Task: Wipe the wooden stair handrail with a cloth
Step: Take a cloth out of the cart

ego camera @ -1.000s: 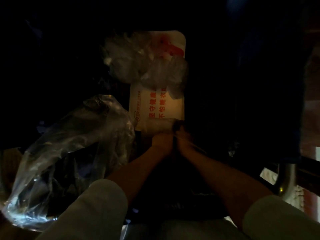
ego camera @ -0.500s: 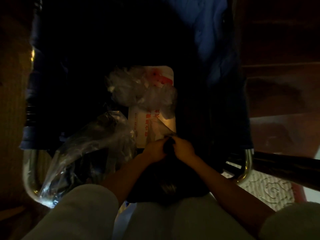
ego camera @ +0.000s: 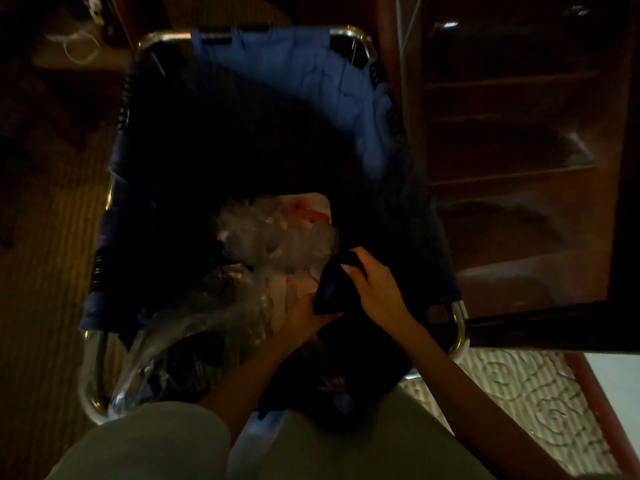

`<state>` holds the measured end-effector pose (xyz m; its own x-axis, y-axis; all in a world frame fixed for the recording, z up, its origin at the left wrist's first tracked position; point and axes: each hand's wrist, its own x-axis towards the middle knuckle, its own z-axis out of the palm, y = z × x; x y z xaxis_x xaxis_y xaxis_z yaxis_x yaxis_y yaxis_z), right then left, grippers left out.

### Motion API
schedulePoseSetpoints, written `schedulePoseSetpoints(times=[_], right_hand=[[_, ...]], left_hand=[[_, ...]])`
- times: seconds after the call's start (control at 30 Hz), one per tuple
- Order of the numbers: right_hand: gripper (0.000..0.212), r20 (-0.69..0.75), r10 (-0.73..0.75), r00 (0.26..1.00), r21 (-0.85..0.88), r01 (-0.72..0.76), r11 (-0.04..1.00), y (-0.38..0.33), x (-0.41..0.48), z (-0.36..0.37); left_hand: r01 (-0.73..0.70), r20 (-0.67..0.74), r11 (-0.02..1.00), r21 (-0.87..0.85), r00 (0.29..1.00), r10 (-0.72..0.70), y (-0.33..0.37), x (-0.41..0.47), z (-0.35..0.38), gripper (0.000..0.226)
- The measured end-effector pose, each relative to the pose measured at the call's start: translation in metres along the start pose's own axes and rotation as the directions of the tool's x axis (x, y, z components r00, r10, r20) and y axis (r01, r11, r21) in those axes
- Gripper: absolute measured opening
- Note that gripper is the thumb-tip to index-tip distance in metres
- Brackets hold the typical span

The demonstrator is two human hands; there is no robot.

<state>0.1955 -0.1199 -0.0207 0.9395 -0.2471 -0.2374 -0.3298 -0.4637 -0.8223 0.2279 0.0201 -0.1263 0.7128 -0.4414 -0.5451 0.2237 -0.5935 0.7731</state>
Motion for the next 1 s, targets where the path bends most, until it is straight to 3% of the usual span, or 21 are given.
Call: schedulePoseSetpoints(times=[0.17,0.27,0.37,0.47,0.6,0.7,0.77,0.87,1.0], right_hand=[[0.006,-0.154,-0.119,0.981,0.087,0.133,0.987,-0.020,0.009,-0.034],[0.012,-0.258,-0.153,0.954,0.104,0.185,0.977,-0.030,0.021,-0.055],[0.005,-0.320,-0.124,0.939,0.175,0.187,0.967,-0.037,0.036,-0.072],[0.013,-0.316,-0.057,0.947,0.347,0.172,0.922,-0.042,0.049,-0.077],[0.037,-0.171,0.039,0.984,0.529,0.059,0.847,-0.033,0.054,-0.061],[0.053,-0.131,-0.013,0.991,0.392,0.064,0.918,-0.021,0.050,-0.052],[0.061,-0.161,-0.069,0.985,0.265,0.111,0.958,-0.018,0.049,-0.056],[0.066,-0.180,-0.116,0.977,0.206,0.153,0.967,-0.017,0.049,-0.071],[0.065,-0.112,-0.175,0.978,0.077,0.184,0.980,-0.016,0.048,-0.090]], left_hand=[[-0.053,-0.015,0.957,-0.284,0.999,0.051,0.032,-0.012,-0.028,0.021],[-0.098,-0.013,0.956,-0.275,0.995,0.099,0.057,-0.022,-0.047,0.017],[-0.208,-0.138,0.946,-0.250,0.974,0.178,0.086,-0.031,-0.063,0.008],[-0.290,-0.201,0.905,-0.311,0.951,0.236,0.116,-0.041,-0.075,0.023],[-0.338,-0.275,0.799,-0.498,0.935,0.224,0.148,-0.045,-0.091,0.019],[-0.340,-0.239,0.884,-0.321,0.932,0.272,0.158,-0.038,-0.106,0.025],[-0.325,-0.168,0.946,-0.005,0.933,0.320,0.157,-0.033,-0.118,0.031],[-0.318,-0.085,0.861,0.396,0.921,0.379,0.149,-0.027,-0.129,0.032],[-0.299,-0.099,0.845,0.443,0.921,0.377,0.142,-0.025,-0.134,0.028]])
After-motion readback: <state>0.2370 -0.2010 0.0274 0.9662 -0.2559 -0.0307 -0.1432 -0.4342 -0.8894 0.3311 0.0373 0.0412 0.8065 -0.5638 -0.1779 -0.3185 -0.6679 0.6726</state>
